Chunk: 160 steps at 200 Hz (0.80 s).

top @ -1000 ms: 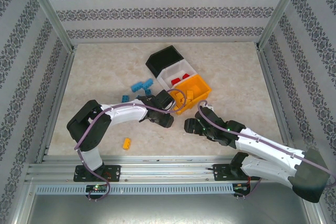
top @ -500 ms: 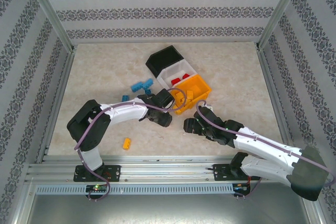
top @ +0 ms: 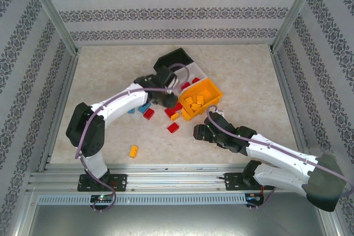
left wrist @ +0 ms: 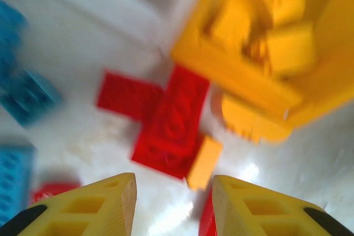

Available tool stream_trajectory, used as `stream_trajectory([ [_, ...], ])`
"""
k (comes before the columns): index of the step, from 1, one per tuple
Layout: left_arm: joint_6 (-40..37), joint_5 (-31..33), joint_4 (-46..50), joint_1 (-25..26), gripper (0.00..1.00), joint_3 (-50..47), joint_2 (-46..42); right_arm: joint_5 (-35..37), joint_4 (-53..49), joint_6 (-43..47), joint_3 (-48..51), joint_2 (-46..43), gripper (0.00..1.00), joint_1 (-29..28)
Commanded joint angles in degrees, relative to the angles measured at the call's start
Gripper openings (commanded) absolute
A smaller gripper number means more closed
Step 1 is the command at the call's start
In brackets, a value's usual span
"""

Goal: Sort the legos into containers by color

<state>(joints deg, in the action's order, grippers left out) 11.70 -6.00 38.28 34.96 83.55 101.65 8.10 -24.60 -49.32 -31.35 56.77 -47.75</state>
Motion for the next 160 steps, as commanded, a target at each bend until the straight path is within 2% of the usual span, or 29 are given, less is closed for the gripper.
stream_trajectory([
  [1, -3.8, -3.1, 7.4, -2.1, 0.45, 9.0, 4.1, 0.5, -1.3, 0.7, -1.0, -0.7, 0.82, 0.3],
  [25, -5.5, -4.1, 8.7, -0.2, 0.53, 7.8, 4.0, 1.2, -2.9, 0.6, -0.4, -2.8, 0.82, 0.3],
  [59, -4.2, -3.7, 4.2, 3.5, 0.62, -7.1, -4.0, 1.9, -2.0, 0.2, 1.6, -4.4, 0.82, 0.6],
  [96, -1.1, -5.6, -1.9, 5.9, 0.67, -18.7, -9.6, 0.6, -0.5, 1.9, -0.9, 0.0, 0.82, 1.0],
  [160, -2.6, -4.2, -4.9, 9.1, 0.74, -19.4, -3.0, -1.6, 1.4, 0.8, -1.1, 2.6, 0.82, 0.9],
])
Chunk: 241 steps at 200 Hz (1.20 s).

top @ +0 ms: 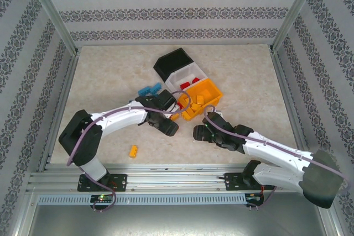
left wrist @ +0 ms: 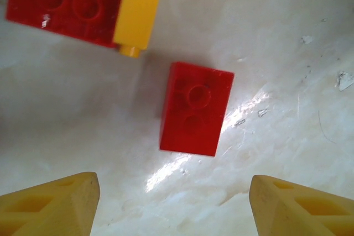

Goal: Sort the legos into containers by color

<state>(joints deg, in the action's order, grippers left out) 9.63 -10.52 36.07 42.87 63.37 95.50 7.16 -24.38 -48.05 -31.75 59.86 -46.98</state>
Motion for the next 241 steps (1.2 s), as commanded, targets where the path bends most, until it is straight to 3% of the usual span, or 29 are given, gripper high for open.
stream_trajectory([
  [1, -0.5, 0.4, -2.7, 1.2, 0.74, 0.8, 3.3, -0.6, 1.1, -0.5, -0.8, -0.5, 0.82, 0.2],
  [132, -1.7, 2.0, -5.2, 1.9, 0.73, 4.8, 12.2, -0.5, 1.3, -0.8, -0.7, -0.1, 0.83, 0.2],
  [201, -0.2, 0.1, -6.2, 2.3, 0.45, 3.0, 11.2, 0.2, 0.4, -0.9, 0.0, -1.5, 0.83, 0.2],
  [241, 1.2, 2.1, -7.3, 2.2, 0.44, -0.7, 5.8, -0.2, 1.2, -1.0, 0.1, -0.9, 0.83, 0.2],
])
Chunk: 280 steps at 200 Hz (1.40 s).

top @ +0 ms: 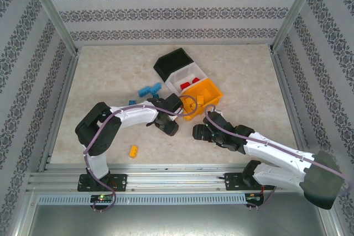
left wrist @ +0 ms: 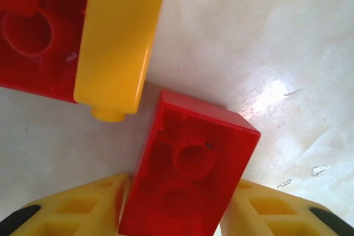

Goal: Sort the legos into containers by color

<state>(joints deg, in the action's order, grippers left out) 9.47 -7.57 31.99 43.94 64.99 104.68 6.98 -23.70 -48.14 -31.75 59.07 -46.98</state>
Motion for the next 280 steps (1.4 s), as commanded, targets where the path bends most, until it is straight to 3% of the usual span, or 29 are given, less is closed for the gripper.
stream_trajectory([
  [1, 1.3, -0.9, -3.2, 1.1, 0.44, -2.5, -3.5, -0.1, 0.6, -0.9, 0.1, 0.0, 0.83, 0.2],
  [41, 3.6, 0.1, -2.7, -0.5, 0.43, -3.8, -8.0, -0.4, 1.1, -0.9, 0.1, 0.6, 0.83, 0.2],
  [93, 6.5, -5.9, -3.3, -5.0, 0.43, -0.1, -14.2, -0.8, 2.6, -1.2, 0.7, 1.8, 0.83, 0.2],
  [144, 4.4, -8.6, 1.6, -11.8, 0.44, 19.1, -8.7, -1.5, 3.5, -1.4, 0.8, 2.8, 0.83, 0.1],
  [177, 1.5, -7.9, 8.3, -12.0, 0.47, 29.8, -2.3, -1.4, 3.0, -1.8, 1.5, 1.4, 0.83, 0.1],
  [217, 0.5, -4.9, 6.9, -8.5, 0.57, 16.0, -7.1, -0.8, 2.4, -1.9, 2.7, -0.1, 0.83, 0.1],
  [248, 2.8, -4.3, 1.6, -5.6, 0.56, 2.3, -12.9, -0.4, 2.8, -0.5, 1.4, 2.0, 0.83, 0.2],
  [280, 4.4, -4.6, 0.5, -5.0, 0.57, -2.2, -14.2, -2.0, 3.7, 0.5, -1.0, 6.0, 0.83, 0.1],
])
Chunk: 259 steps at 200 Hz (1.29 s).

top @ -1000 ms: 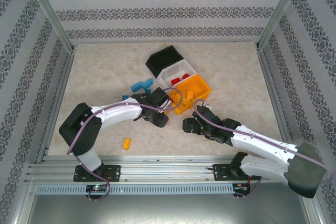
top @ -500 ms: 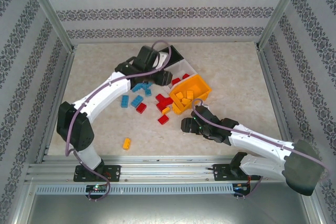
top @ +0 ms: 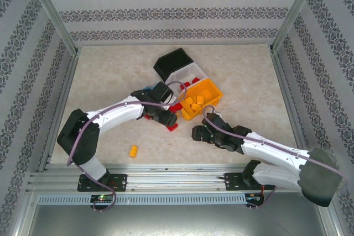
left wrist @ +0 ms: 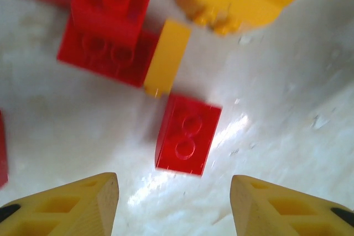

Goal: Sort the legos into containers by color

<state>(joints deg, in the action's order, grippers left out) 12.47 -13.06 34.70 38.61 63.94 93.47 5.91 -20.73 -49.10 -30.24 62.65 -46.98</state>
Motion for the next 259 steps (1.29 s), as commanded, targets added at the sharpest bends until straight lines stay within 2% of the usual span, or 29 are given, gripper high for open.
stream_trajectory([
  [1, 1.3, 1.0, -2.2, 0.4, 0.57, -1.2, -3.0, -1.0, 0.8, 1.5, -2.5, 2.5, 0.83, 0.1],
  [40, -1.9, 1.5, -2.9, 2.8, 0.61, -1.4, 1.2, -1.4, 1.9, 0.9, -2.3, 3.5, 0.83, 0.0],
  [85, -3.6, -0.3, -4.6, 3.3, 0.62, 1.3, 7.1, -0.4, 0.3, 1.3, -2.6, 2.3, 0.83, 0.0],
  [159, -5.0, 3.1, -5.3, 4.2, 0.61, 4.0, 13.3, 0.1, -0.6, 1.5, -3.2, 2.3, 0.83, 0.1],
  [175, -4.9, 5.0, -5.2, 4.5, 0.57, 4.1, 14.6, -0.2, -0.4, 1.5, -3.6, 2.7, 0.83, 0.1],
  [219, -3.5, 8.7, -5.5, 4.6, 0.37, 3.2, 13.1, -0.3, -0.3, 1.4, -3.6, 2.6, 0.83, 0.1],
  [259, -2.0, 7.8, -3.7, 4.5, 0.33, 2.3, 7.4, -0.4, 0.0, 1.3, -3.5, 2.6, 0.83, 0.1],
])
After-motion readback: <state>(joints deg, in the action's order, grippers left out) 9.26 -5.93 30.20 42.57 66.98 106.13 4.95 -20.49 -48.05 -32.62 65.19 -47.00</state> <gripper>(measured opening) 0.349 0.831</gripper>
